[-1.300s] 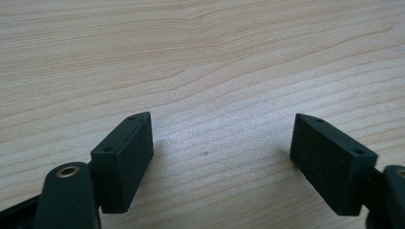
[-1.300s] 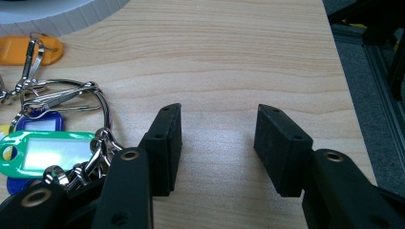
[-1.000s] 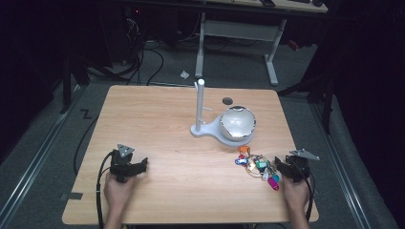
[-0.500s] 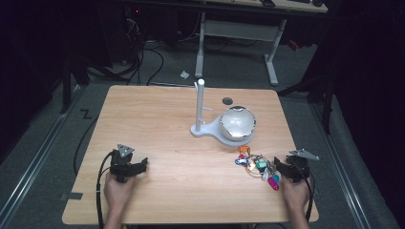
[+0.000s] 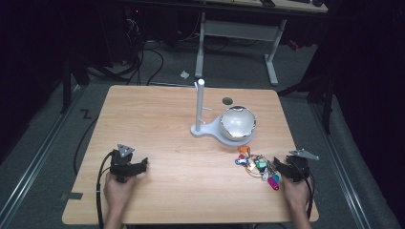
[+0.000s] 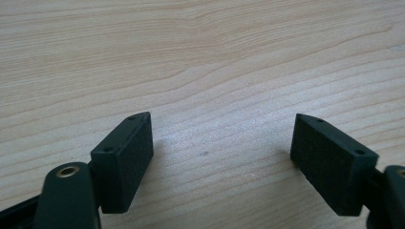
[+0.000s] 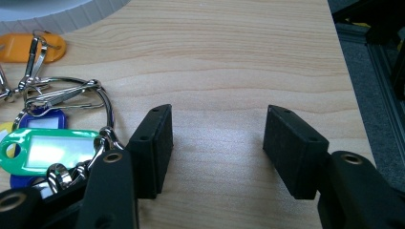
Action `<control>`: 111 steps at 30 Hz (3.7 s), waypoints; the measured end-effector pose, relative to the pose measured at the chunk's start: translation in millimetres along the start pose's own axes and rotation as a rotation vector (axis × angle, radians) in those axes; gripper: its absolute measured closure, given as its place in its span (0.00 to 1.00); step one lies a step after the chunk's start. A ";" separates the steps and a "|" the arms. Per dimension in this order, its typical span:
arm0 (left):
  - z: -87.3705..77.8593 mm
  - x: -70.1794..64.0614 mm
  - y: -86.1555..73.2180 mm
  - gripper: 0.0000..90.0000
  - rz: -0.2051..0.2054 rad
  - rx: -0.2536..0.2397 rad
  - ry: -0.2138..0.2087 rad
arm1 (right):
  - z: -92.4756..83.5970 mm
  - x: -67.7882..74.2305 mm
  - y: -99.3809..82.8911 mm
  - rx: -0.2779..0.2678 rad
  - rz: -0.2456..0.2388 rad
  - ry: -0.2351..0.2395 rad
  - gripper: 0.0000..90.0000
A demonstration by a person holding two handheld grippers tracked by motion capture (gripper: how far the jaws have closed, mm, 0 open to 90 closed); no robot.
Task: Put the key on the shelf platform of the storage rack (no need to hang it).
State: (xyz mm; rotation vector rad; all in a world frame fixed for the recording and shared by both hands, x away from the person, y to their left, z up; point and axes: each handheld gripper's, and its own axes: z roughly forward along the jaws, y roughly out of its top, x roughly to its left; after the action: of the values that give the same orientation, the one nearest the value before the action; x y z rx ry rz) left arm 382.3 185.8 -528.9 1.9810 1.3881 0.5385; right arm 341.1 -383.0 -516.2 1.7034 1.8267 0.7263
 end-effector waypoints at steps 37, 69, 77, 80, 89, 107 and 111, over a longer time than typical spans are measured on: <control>0.0 0.0 0.0 0.26 0.000 0.000 0.000 | -17.4 2.6 7.7 -0.020 -0.007 0.055 0.46; 0.0 0.0 0.0 0.25 0.000 -0.001 -0.001 | -29.3 59.5 17.1 -0.029 -0.137 0.219 0.48; 0.1 0.0 0.0 0.25 -0.001 -0.001 -0.001 | -20.1 66.9 17.8 -0.009 -0.152 0.224 0.47; 0.0 0.1 0.0 0.25 0.000 0.000 -0.001 | -18.1 70.3 17.6 0.001 -0.151 0.232 0.46; 0.0 0.1 0.0 0.26 0.000 0.000 -0.001 | -8.3 74.5 17.9 0.021 -0.162 0.225 0.46; -0.1 0.2 0.0 0.26 0.000 0.000 -0.002 | 10.0 72.0 17.1 0.039 -0.156 0.221 0.68; -0.1 0.2 0.0 0.26 0.000 0.000 -0.002 | 9.9 73.4 17.0 0.036 -0.197 0.195 0.75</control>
State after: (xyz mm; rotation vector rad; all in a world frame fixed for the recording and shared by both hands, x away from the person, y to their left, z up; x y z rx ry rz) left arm 382.3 185.9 -528.8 1.9814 1.3870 0.5369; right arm 355.8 -308.4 -512.9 1.4902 2.1168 0.8032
